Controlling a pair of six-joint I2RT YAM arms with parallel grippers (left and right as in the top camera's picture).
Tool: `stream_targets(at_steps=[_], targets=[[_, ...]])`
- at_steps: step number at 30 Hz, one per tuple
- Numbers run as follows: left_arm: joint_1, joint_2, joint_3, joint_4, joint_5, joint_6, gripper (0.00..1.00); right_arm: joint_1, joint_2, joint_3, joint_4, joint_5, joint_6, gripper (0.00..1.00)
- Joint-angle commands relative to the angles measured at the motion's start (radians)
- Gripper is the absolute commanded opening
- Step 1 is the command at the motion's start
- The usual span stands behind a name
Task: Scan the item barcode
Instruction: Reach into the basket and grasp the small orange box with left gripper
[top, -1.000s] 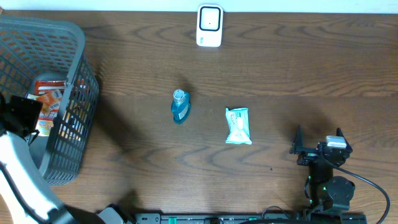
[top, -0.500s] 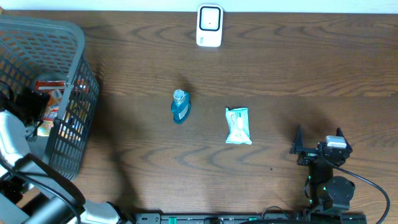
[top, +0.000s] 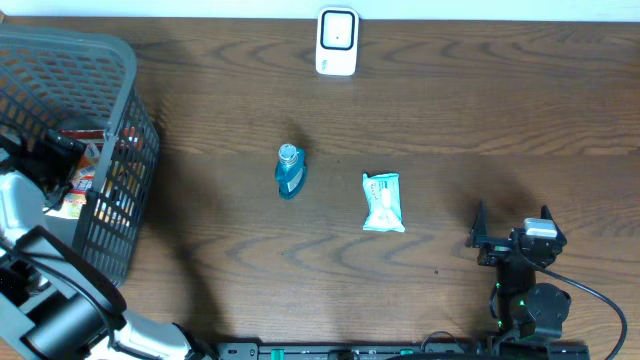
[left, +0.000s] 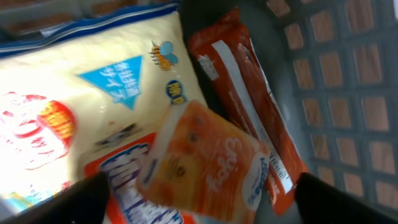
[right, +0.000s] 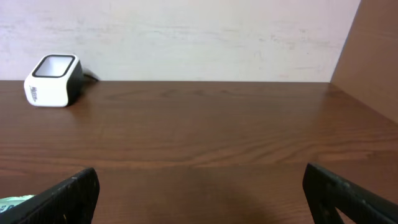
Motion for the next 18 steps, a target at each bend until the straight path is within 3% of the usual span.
stream_targets(at_steps=[1,5,8,9,18], targets=[[-0.029,0.042,0.014,0.011,0.011,0.024,0.71,-0.004,-0.004,-0.002,-0.004,0.001,-0.013,0.99],[-0.051,0.074,0.014,0.014,0.010,0.029,0.43,-0.004,-0.004,-0.002,-0.004,0.001,-0.013,0.99],[-0.052,0.083,0.014,0.007,0.010,0.028,0.12,-0.004,-0.004,-0.002,-0.004,0.001,-0.013,0.99],[-0.050,0.082,0.014,0.005,0.011,0.028,0.08,-0.004,-0.004,-0.002,-0.004,0.001,-0.013,0.99],[0.018,-0.077,0.014,-0.032,0.011,0.023,0.07,-0.004,-0.004,-0.002,-0.004,0.001,-0.013,0.99]])
